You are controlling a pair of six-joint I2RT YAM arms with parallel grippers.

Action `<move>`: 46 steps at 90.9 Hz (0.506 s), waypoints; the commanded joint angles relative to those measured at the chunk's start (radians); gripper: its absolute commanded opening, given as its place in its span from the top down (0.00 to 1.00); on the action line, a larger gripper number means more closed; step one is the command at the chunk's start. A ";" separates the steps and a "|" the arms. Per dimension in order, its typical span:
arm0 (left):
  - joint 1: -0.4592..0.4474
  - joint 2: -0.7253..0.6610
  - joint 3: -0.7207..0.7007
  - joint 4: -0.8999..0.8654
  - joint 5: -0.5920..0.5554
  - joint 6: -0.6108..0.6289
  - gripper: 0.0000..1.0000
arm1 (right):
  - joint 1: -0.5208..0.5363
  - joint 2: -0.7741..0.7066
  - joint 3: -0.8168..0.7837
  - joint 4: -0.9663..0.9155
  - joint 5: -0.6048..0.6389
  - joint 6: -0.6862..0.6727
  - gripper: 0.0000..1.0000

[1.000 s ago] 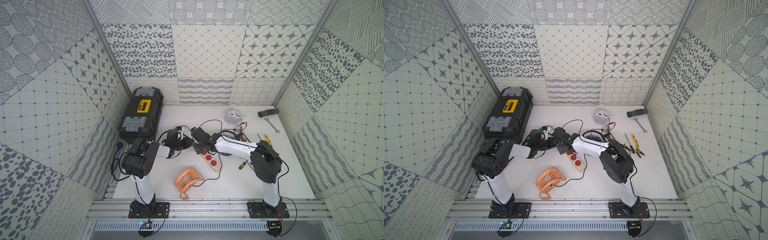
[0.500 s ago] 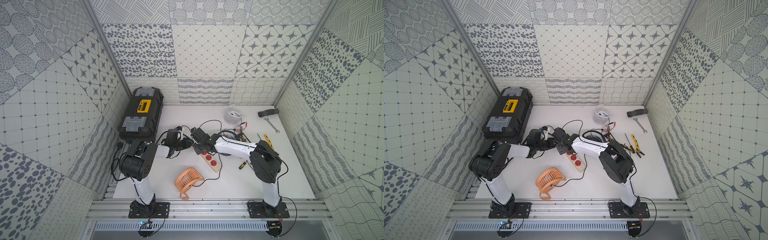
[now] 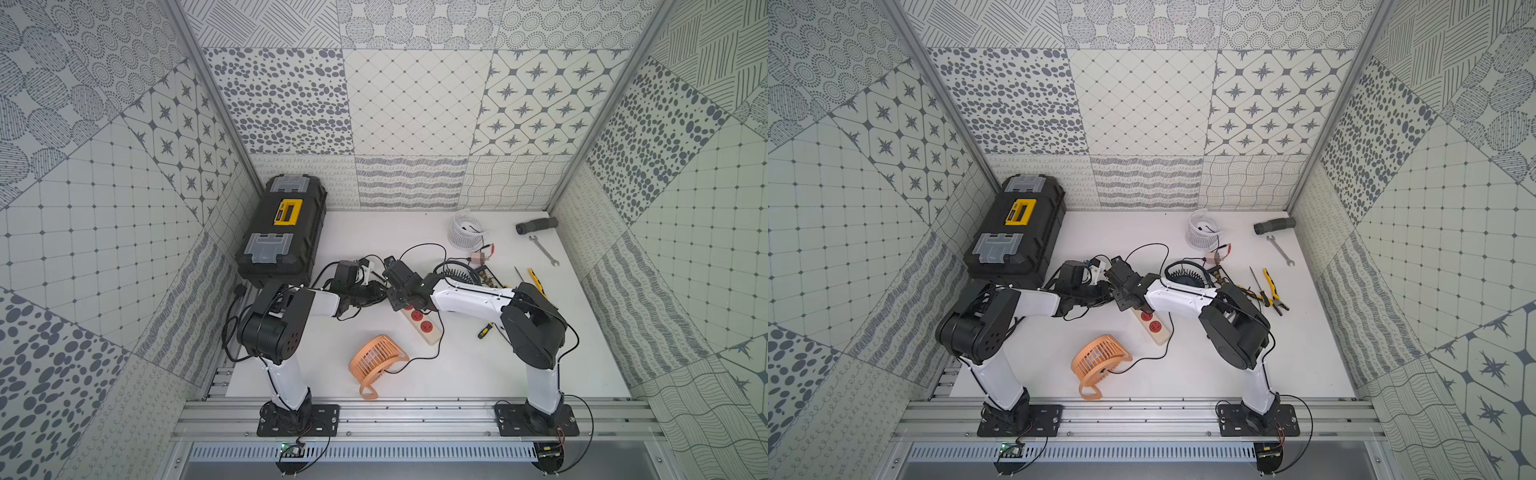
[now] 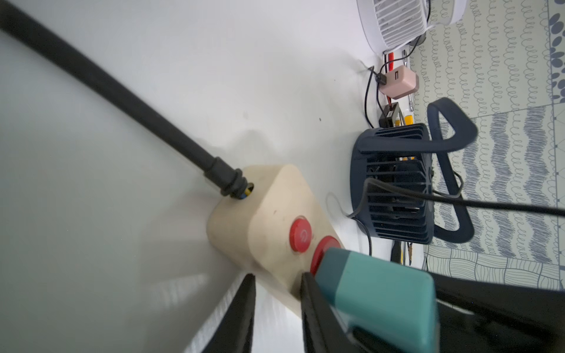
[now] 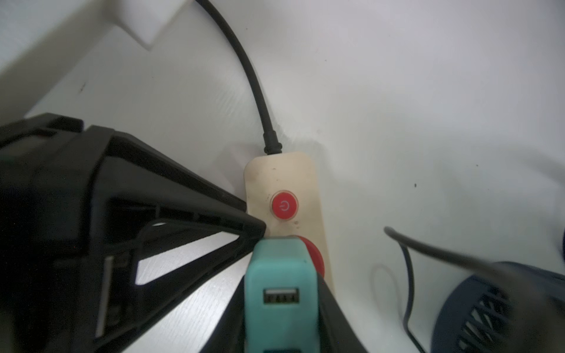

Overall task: Plug the desk fan into the power strip
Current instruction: Insert the plug into the socket.

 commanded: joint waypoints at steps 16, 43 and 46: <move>-0.009 -0.033 0.011 -0.070 0.062 0.069 0.73 | 0.017 -0.045 0.063 -0.359 -0.021 0.147 0.45; -0.009 -0.064 0.021 -0.099 0.042 0.081 0.71 | 0.058 -0.189 0.058 -0.319 -0.050 0.184 0.14; -0.009 -0.071 0.023 -0.106 0.036 0.087 0.69 | 0.058 -0.210 0.036 -0.313 -0.052 0.188 0.12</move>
